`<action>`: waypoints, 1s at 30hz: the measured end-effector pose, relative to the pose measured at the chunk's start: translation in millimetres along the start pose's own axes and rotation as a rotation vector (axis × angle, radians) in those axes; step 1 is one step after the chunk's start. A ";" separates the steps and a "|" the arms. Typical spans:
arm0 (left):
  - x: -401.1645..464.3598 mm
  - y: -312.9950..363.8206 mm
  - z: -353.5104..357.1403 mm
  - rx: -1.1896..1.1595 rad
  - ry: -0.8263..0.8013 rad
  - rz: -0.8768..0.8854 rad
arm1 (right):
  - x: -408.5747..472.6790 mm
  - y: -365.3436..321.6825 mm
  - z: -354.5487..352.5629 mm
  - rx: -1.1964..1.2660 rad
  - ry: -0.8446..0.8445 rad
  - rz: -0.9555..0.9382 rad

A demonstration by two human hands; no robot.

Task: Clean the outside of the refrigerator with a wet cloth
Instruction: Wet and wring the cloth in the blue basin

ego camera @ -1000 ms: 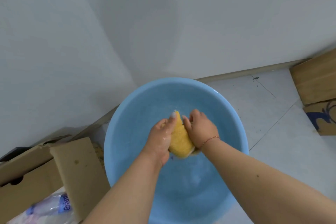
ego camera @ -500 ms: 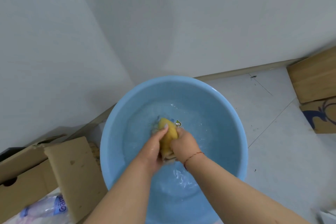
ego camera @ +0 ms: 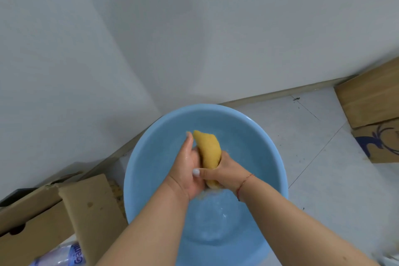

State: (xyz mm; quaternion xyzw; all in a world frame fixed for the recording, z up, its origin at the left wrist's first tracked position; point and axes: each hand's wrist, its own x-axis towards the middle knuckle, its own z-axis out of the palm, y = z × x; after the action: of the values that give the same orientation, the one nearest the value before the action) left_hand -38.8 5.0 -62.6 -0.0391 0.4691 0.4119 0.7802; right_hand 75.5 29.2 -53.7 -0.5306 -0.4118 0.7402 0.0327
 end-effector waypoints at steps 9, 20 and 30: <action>-5.4 9.3 0.2 -0.146 -0.088 0.176 | -26.2 -9.0 0.2 0.836 -0.659 0.389; 11.2 9.6 14.4 0.173 0.398 0.376 | -7.0 -19.5 9.1 -1.096 0.149 0.034; 28.9 3.3 -4.3 -0.064 0.530 0.037 | 4.0 13.5 2.2 -1.272 0.363 -0.344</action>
State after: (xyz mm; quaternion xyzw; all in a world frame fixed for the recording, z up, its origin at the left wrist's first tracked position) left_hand -37.6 22.7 -86.0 -0.1618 0.6443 0.4163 0.6208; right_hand 77.2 21.0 -65.2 -0.4892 -0.8332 0.2377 -0.0998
